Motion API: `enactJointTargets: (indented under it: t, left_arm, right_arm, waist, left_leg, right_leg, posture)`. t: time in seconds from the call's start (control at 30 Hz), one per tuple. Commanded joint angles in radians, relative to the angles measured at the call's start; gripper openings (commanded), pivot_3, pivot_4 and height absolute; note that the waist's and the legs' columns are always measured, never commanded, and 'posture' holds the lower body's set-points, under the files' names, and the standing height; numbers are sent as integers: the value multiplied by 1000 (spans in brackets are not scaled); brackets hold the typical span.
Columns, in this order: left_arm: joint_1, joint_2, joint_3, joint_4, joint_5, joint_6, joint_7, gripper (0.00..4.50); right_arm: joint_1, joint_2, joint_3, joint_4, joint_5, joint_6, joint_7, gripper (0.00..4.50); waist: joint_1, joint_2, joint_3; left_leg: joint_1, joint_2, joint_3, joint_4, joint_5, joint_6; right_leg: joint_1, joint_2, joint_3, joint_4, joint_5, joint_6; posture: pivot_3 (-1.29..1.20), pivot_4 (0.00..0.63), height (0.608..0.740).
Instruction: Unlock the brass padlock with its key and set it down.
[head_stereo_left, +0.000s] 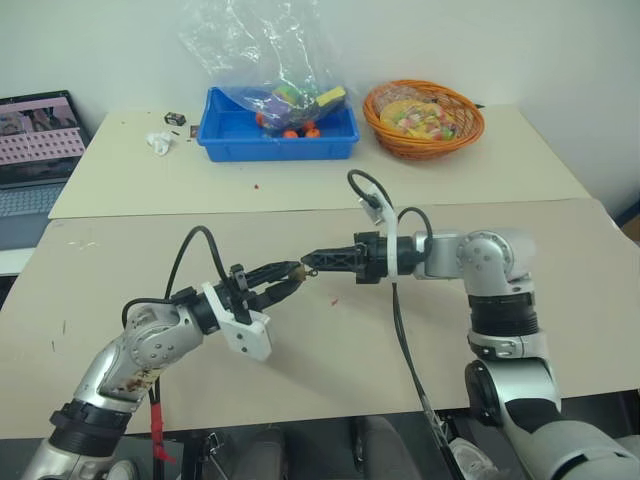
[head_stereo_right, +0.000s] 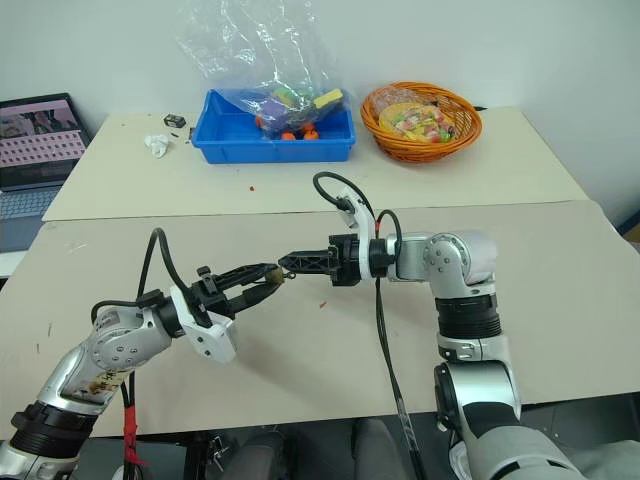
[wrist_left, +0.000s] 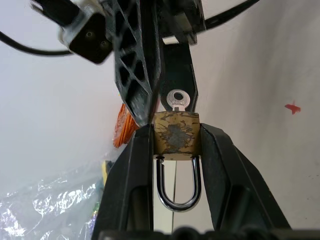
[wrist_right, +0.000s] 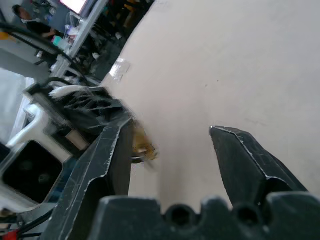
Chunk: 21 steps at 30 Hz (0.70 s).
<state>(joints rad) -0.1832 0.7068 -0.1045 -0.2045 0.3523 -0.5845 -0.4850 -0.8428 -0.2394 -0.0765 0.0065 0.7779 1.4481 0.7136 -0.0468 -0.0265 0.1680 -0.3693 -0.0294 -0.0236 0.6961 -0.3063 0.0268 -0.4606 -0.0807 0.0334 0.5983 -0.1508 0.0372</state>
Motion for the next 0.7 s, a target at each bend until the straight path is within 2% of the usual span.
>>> enactJointTargets:
  t: [0.03, 0.3, 0.7]
  left_arm:
    - [0, -2, 17, -24, -15, 1, 6, 798]
    - [2, -3, 17, -27, -17, 5, 5, 798]
    - [14, -3, 21, -43, -16, 25, 5, 798]
  right_arm:
    - [-42, 15, -59, -29, 58, 22, -19, 2952]
    - [-47, 8, -58, -36, 72, 24, -39, 2952]
    - [20, -19, 28, -65, 61, -17, -30, 2952]
  waist:
    - [2, 0, 0]
    - [5, 0, 0]
    - [4, 0, 0]
  left_leg:
    - [0, 0, 0, 0, 0, 0]
    - [0, -1, 0, 0, 0, 0]
    - [0, -1, 0, 1, 0, 0]
  right_leg:
    - [0, 0, 0, 0, 0, 0]
    - [0, -1, 0, 0, 0, 0]
    - [0, -1, 0, 1, 0, 0]
  posture:
    - [0, 150, 735]
    - [0, 150, 735]
    - [0, 150, 735]
